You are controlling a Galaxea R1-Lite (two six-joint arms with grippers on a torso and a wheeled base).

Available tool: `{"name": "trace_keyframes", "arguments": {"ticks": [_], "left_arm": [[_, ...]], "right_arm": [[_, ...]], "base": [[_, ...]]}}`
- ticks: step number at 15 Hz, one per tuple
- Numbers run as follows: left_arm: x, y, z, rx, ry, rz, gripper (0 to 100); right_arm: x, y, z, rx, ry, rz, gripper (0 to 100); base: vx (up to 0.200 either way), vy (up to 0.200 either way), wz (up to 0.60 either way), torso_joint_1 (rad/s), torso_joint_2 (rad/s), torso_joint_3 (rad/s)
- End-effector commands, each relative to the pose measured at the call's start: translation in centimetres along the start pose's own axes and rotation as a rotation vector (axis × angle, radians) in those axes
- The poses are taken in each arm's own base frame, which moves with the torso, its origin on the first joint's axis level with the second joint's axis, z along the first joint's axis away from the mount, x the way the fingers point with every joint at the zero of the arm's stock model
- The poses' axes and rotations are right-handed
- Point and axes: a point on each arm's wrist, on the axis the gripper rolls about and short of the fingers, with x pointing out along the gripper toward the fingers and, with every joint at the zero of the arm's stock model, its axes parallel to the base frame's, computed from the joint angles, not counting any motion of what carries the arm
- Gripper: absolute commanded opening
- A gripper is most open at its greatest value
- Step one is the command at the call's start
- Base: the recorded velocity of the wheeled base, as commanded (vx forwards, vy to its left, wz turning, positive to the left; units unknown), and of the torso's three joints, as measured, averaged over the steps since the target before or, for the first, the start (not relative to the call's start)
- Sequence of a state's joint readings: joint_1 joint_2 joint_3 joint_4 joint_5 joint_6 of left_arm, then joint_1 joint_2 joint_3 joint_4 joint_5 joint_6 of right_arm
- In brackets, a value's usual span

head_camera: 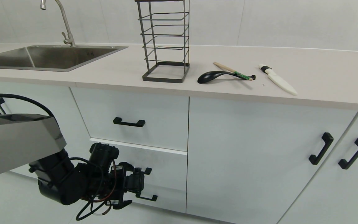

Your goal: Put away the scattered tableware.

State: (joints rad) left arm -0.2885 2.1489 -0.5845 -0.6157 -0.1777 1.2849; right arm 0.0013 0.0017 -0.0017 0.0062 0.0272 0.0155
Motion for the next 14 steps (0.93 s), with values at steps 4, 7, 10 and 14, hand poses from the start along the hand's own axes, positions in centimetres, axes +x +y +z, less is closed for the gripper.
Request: {"name": "trace_keyframes", "arguments": {"ticks": [4,7,10,14], "left_arm": [[1.3,0.3,-0.3,-0.002,0.004,-0.010,100],[1.9,0.5,-0.2,0.004,0.001,-0.008,100],[2.4,1.0,-0.3,0.003,0.000,0.001,100],[3.0,1.0,-0.2,0.004,-0.009,-0.007,100]], "right_arm": [[0.0,0.0,0.0,0.000,0.002,0.001,0],[0.0,0.0,0.0,0.000,0.002,0.001,0],[0.0,0.0,0.0,0.000,0.002,0.001,0],[0.0,0.0,0.0,0.000,0.002,0.001,0]], "base": [[0.000,0.000,0.00,0.000,0.00,0.000],[0.000,0.000,0.00,0.000,0.00,0.000],[0.000,0.000,0.00,0.000,0.00,0.000],[0.000,0.000,0.00,0.000,0.00,0.000]]}}
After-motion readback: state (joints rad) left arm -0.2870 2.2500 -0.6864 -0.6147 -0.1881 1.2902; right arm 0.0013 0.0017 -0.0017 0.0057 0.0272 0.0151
